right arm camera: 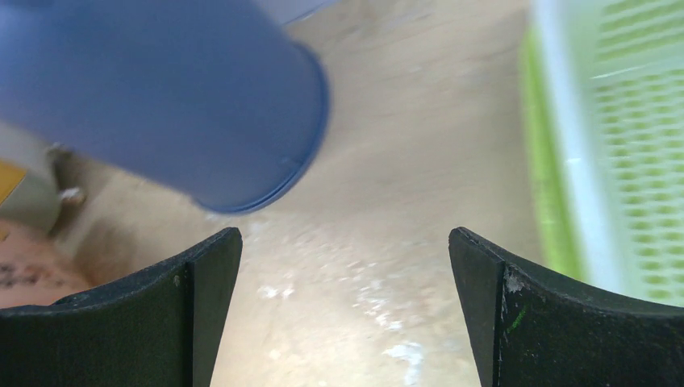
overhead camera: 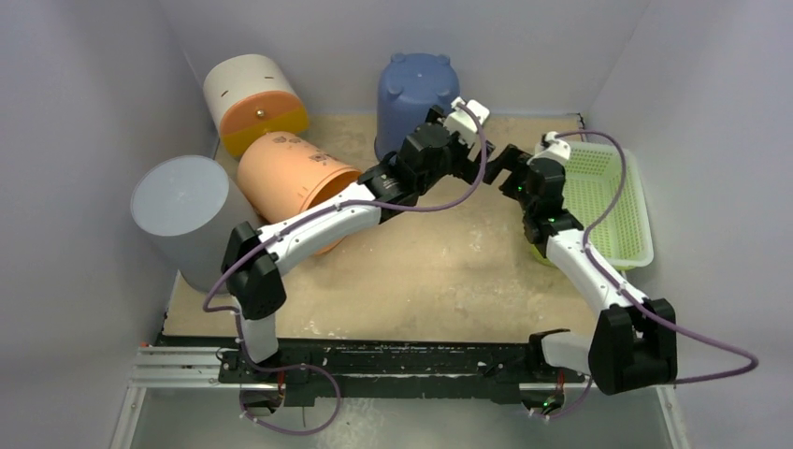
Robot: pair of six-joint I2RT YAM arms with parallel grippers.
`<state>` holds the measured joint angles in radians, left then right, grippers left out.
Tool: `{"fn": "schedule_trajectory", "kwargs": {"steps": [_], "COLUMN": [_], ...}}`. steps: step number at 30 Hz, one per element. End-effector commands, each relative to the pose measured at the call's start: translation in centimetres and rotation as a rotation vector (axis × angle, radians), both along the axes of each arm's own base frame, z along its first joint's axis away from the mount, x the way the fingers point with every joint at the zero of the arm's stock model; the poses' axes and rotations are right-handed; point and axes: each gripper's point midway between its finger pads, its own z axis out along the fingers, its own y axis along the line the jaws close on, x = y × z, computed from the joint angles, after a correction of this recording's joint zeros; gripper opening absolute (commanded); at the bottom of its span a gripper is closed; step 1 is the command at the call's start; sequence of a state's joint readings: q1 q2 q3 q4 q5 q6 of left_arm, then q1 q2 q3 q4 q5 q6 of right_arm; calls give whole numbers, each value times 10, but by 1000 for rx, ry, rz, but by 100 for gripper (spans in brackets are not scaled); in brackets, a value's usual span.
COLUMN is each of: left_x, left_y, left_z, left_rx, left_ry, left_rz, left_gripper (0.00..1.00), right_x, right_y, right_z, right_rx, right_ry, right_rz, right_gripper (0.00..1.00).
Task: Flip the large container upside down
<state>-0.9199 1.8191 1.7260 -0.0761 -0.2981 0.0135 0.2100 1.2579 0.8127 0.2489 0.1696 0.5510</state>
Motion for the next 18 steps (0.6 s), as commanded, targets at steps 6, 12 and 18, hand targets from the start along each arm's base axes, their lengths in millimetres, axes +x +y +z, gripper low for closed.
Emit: {"fn": "schedule_trajectory", "kwargs": {"steps": [6,12,18], "left_x": [73,107,123], "left_y": [-20,-37,-43], "left_z": [29,4,-21], "left_rx": [-164,-187,-197], "left_ry": [-140,-88,-63], "left_rz": [-85,-219,-202], "left_gripper": [88,88,88], "right_x": [-10,-11,-15], "right_y": [-71,-79,-87], "right_z": [17,16,11], "right_rx": [-54,-84,-119], "right_ry": [-17,-12,-6], "right_rz": [-190,-211,-231], "right_gripper": [100,100,100]}}
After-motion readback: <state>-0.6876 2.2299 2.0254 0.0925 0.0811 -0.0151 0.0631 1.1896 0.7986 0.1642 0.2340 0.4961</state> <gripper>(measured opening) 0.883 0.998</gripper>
